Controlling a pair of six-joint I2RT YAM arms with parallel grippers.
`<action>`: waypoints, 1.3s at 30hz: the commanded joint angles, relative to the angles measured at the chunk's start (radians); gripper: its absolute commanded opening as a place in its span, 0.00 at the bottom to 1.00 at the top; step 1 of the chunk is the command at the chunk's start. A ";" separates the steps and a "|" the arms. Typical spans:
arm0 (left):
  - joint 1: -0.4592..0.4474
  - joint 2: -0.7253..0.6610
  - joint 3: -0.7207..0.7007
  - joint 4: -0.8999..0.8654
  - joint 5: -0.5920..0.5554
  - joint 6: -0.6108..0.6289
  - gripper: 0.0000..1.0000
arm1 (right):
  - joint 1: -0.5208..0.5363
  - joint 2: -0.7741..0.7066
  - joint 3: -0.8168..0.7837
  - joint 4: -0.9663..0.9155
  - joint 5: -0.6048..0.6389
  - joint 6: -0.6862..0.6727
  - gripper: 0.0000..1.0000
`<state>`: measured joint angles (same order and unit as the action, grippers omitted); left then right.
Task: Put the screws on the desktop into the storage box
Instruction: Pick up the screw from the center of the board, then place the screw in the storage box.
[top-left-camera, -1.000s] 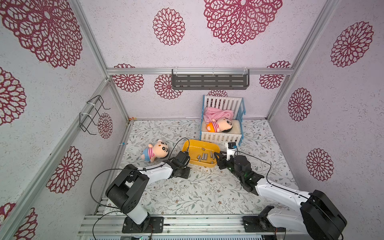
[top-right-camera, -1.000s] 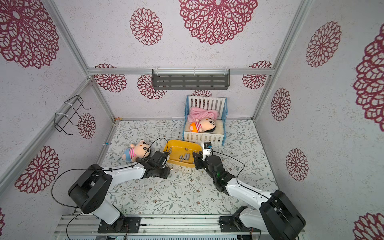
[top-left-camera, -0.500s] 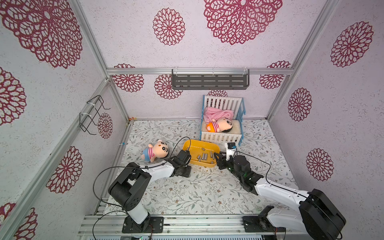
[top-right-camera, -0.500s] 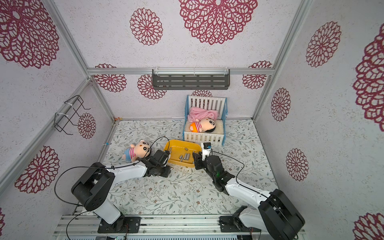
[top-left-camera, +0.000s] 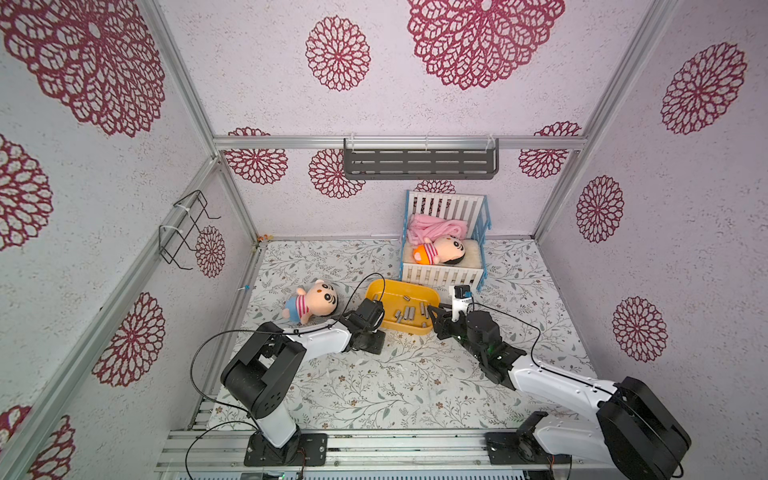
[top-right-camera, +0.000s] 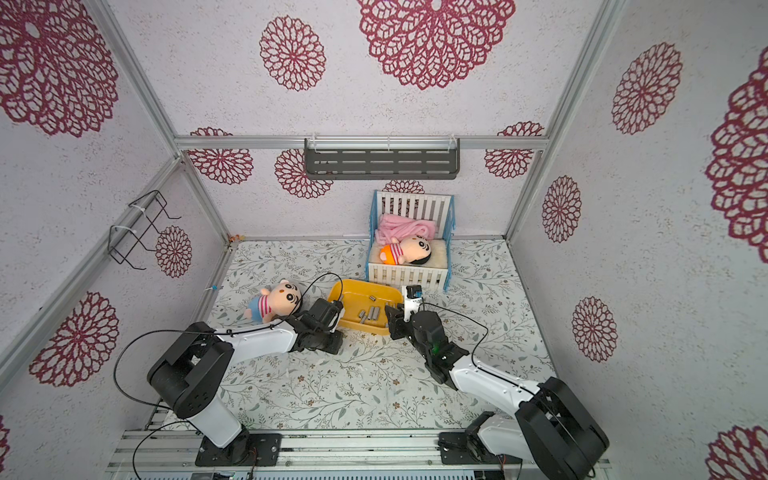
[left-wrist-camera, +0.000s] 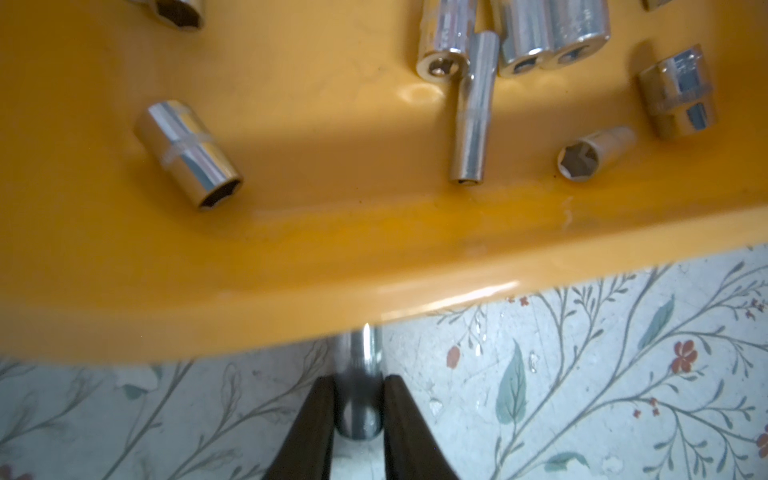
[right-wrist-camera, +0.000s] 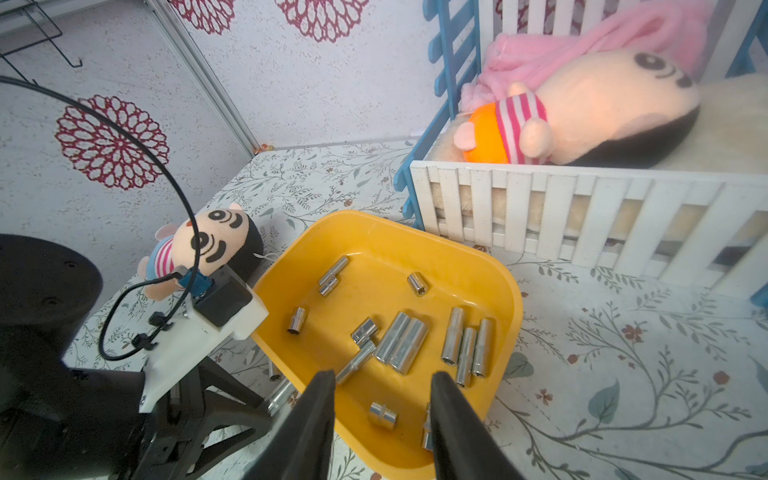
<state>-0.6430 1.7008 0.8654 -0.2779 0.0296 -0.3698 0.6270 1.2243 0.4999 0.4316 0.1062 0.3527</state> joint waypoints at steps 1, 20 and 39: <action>-0.018 0.024 0.010 -0.051 0.011 0.015 0.21 | 0.001 -0.002 0.053 0.017 -0.010 0.005 0.42; -0.112 -0.430 -0.114 0.116 0.011 -0.008 0.00 | -0.006 -0.181 -0.035 0.006 0.234 0.074 0.44; -0.021 0.062 0.409 -0.039 -0.215 -0.279 0.64 | -0.012 -0.149 -0.017 -0.010 0.245 0.080 0.46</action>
<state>-0.6804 1.7786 1.2377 -0.2989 -0.1413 -0.6094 0.6193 1.0962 0.4568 0.4015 0.3290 0.4160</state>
